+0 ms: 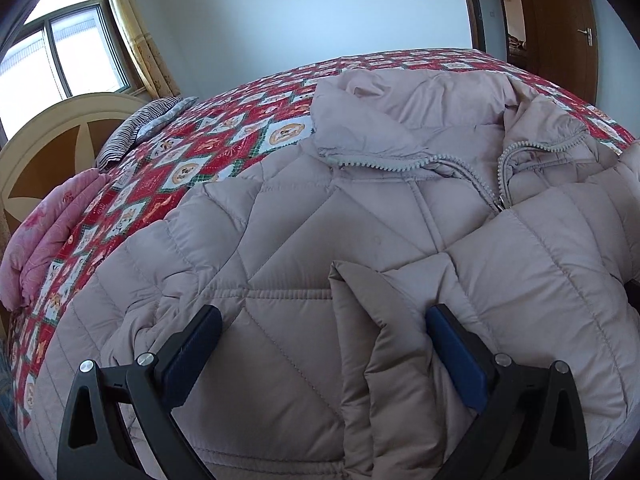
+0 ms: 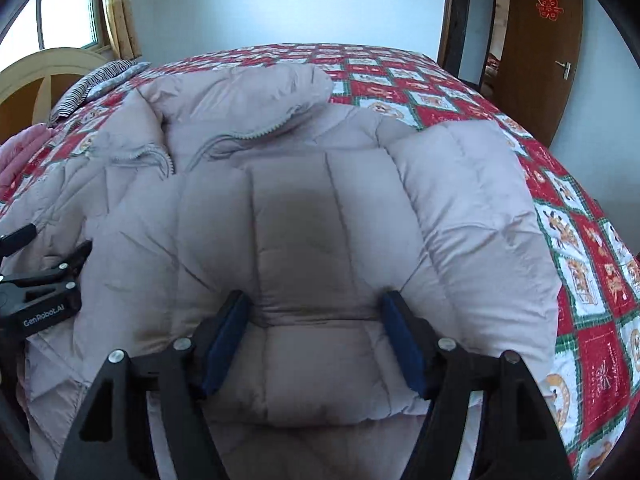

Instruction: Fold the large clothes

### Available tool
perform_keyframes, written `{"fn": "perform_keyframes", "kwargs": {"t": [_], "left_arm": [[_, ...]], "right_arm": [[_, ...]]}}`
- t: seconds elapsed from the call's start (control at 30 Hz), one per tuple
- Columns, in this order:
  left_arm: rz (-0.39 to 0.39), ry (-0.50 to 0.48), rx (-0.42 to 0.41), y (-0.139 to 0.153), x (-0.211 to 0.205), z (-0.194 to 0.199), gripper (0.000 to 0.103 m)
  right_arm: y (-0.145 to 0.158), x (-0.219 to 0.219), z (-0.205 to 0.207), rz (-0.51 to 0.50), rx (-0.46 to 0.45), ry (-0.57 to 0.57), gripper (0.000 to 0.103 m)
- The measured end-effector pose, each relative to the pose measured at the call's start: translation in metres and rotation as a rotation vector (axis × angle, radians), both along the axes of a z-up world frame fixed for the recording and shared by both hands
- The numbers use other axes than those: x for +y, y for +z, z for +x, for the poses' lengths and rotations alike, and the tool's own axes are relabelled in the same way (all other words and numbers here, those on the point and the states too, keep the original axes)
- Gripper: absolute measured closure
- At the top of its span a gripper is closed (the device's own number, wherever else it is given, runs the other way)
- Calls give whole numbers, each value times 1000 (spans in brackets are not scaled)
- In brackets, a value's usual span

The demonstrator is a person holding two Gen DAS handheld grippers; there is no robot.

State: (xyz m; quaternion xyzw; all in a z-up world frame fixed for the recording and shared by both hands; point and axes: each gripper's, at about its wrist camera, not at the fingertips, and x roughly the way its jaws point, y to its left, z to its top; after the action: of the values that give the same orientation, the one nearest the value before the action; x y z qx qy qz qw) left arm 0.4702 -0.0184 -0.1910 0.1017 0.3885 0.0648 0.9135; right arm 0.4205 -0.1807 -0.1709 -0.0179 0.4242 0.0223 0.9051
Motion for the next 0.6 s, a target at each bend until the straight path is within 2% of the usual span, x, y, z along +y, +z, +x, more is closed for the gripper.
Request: {"fn": "perform_keyframes", "kwargs": {"t": [0.2,0.33,0.4,0.5,0.6], "left_arm": [[3,1,-3,-1,0,-1,1],[6,3,-5,0,-1,0,1],[8,3,-7,0,-1,-1,1],[11,3,-12,1,-1,-2,1],[14,4,-11,1,-2,-2,1]], "right_arm": [[7,6,-1,-63,9,-5,32],[28,22,-28,-63,-86,28,31],[20,30,-26,-53,-51,60,31],[-2,29,-16,-34,-10,51,30],[-5,33,-15,-59,-10,49,28]]}}
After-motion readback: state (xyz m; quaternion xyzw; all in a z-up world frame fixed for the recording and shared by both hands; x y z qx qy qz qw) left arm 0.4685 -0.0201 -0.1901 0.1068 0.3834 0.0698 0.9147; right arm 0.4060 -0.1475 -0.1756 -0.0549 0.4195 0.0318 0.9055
